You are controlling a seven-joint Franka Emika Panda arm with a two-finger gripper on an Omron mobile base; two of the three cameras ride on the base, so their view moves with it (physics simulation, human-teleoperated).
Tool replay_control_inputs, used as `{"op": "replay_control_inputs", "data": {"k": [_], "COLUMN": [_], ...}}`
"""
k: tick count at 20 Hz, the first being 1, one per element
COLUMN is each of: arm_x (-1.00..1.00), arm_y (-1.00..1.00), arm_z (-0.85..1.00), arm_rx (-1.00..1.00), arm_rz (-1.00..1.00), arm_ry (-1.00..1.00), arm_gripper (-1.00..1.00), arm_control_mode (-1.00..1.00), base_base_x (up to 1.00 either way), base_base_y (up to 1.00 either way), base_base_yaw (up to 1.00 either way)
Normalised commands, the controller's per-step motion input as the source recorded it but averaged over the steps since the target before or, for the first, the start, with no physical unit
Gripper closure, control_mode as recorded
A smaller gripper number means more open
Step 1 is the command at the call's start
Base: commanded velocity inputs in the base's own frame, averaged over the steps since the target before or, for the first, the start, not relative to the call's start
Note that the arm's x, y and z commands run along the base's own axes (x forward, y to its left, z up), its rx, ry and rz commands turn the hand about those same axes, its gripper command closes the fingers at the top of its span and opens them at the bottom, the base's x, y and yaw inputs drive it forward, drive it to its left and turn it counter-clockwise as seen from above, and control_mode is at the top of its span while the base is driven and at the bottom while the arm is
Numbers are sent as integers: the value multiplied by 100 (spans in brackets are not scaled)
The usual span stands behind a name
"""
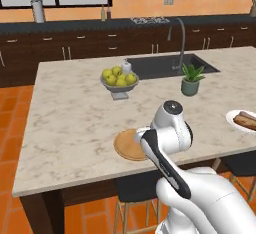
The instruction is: Place one bun and one sausage from the bowl on each plate.
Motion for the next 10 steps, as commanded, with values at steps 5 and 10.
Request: {"op": "replay_control_inputs", "data": {"k": [5, 10], "arm_x": [57, 86], "arm_y": [21, -1], "arm_z": [-11, -23], "arm_rx": [0, 0], "arm_rz": [3, 3], "arm_ry": [8, 23], "arm_gripper": [100, 100], "arm_control_mode": [-100, -100], "base_base_x": [1, 0], "base_base_y": [17, 0], "base_base_yaw": [0, 0]}}
